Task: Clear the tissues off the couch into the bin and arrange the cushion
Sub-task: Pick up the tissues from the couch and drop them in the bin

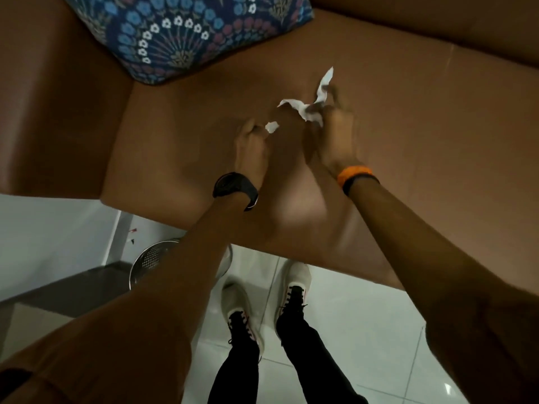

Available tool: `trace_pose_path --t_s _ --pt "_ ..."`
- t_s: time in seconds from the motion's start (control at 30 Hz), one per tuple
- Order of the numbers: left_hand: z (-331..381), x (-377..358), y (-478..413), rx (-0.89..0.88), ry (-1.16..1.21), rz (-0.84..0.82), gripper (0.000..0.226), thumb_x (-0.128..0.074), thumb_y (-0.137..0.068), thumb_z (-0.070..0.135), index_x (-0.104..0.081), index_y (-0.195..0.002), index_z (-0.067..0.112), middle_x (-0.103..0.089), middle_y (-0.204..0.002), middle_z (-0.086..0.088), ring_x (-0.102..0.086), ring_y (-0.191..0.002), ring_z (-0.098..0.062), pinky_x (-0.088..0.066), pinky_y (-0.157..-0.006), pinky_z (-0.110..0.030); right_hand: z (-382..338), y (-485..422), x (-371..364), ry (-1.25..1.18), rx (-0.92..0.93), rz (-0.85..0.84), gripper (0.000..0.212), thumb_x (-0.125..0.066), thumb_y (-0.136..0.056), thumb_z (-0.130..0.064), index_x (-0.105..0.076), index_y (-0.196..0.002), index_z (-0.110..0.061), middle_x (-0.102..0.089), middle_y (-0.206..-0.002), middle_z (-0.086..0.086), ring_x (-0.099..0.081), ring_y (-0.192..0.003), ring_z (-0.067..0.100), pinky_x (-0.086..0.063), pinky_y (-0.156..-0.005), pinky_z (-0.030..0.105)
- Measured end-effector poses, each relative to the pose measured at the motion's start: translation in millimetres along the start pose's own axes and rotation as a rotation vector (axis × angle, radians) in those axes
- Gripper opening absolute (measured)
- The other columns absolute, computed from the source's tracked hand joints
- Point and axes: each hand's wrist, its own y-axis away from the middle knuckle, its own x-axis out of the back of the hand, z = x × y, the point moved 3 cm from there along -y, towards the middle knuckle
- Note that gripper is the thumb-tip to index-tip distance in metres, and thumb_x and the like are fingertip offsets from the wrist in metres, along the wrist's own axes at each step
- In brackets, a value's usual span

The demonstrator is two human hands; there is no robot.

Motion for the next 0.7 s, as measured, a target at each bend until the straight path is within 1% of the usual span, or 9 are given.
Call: trace_pose_path --t_s 0.07,0.1,0.17,0.27,0.43,0.53,0.6,0.63,0.7 --pt "-4 7 -2 0.074 0.063 0.077 0.025 -0.048 -0.096 -0.006 -0.063 -0.116 -0.008 -0.06 -0.124 -0.024 -0.057 -0.116 -0.036 -0.045 -0.099 -0.041 -13 -29 1 0.049 -0.007 -0.045 0.023 -0.06 -0.096 -0.006 -0.07 -0.117 -0.006 -0.041 -0.157 0.017 -0.067 -0.109 0.041 -0.056 -0.089 0.042" --pt "-7 10 0 0.131 0.122 0.129 0.024 -0.048 -0.096 -0.007 -0.066 -0.112 -0.007 -0.06 -0.124 -0.023 -0.059 -0.113 -0.034 -0.047 -0.095 -0.035 -14 -39 -3 0.066 -0.024 -0.083 0.022 -0.062 -0.1 -0.018 -0.07 -0.114 -0.005 -0.05 -0.149 0.021 -0.067 -0.108 0.042 -0.056 -0.09 0.042" --pt "-16 21 14 0.246 0.255 0.212 0.02 -0.053 -0.095 -0.007 -0.071 -0.102 -0.005 -0.064 -0.119 -0.019 -0.063 -0.103 -0.029 -0.045 -0.082 -0.018 -19 -39 -10 0.078 -0.072 -0.115 0.044 -0.059 -0.103 -0.041 -0.071 -0.107 0.001 -0.065 -0.126 0.029 -0.068 -0.1 0.044 -0.056 -0.085 0.043" --pt "-41 38 51 0.374 0.394 0.283 0.016 -0.06 -0.09 -0.006 -0.075 -0.088 0.002 -0.071 -0.106 -0.014 -0.06 -0.084 -0.015 -0.036 -0.073 -0.004 -45 -8 -14 0.098 -0.052 -0.124 0.044 -0.056 -0.104 -0.036 -0.072 -0.095 0.004 -0.072 -0.107 0.032 -0.069 -0.088 0.046 -0.054 -0.074 0.045" --pt "-117 51 145 0.619 0.509 0.399 0.016 -0.064 -0.083 -0.005 -0.077 -0.08 0.005 -0.077 -0.087 -0.013 -0.064 -0.077 -0.016 -0.047 -0.073 -0.017 -125 102 -62 -0.123 0.068 -0.299 0.017 -0.068 -0.094 -0.02 -0.075 -0.097 -0.005 -0.076 -0.103 0.017 -0.073 -0.089 0.034 -0.061 -0.076 0.04" --pt "-169 39 204 0.702 0.47 0.331 0.018 -0.061 -0.086 -0.005 -0.075 -0.083 0.005 -0.077 -0.09 -0.014 -0.07 -0.082 -0.014 -0.056 -0.081 -0.023 -173 167 -112 -0.247 0.166 -0.468 0.015 -0.072 -0.09 -0.009 -0.078 -0.103 -0.006 -0.078 -0.109 0.012 -0.075 -0.095 0.027 -0.062 -0.086 0.039" --pt "-205 27 239 0.751 0.435 0.286 0.018 -0.059 -0.087 -0.006 -0.075 -0.086 0.003 -0.077 -0.091 -0.016 -0.072 -0.082 -0.004 -0.05 -0.079 -0.009 -197 199 -150 -0.235 0.16 -0.576 0.018 -0.071 -0.089 -0.008 -0.078 -0.105 -0.006 -0.077 -0.111 0.013 -0.074 -0.1 0.028 -0.06 -0.09 0.039" --pt "-221 19 254 0.786 0.399 0.258 0.017 -0.061 -0.087 -0.004 -0.076 -0.087 0.004 -0.078 -0.093 -0.016 -0.073 -0.085 -0.008 -0.045 -0.079 -0.008 -206 212 -169 -0.22 0.16 -0.621 0.018 -0.07 -0.09 -0.01 -0.078 -0.106 -0.006 -0.077 -0.111 0.015 -0.073 -0.102 0.03 -0.06 -0.091 0.038" --pt "-249 0 272 0.83 0.326 0.163 0.015 -0.063 -0.088 0.003 -0.077 -0.09 0.008 -0.078 -0.096 -0.014 -0.072 -0.092 -0.024 -0.046 -0.078 -0.019 -216 229 -204 -0.165 0.187 -0.687 0.018 -0.066 -0.095 -0.014 -0.078 -0.107 -0.005 -0.077 -0.111 0.017 -0.072 -0.103 0.032 -0.058 -0.093 0.038"
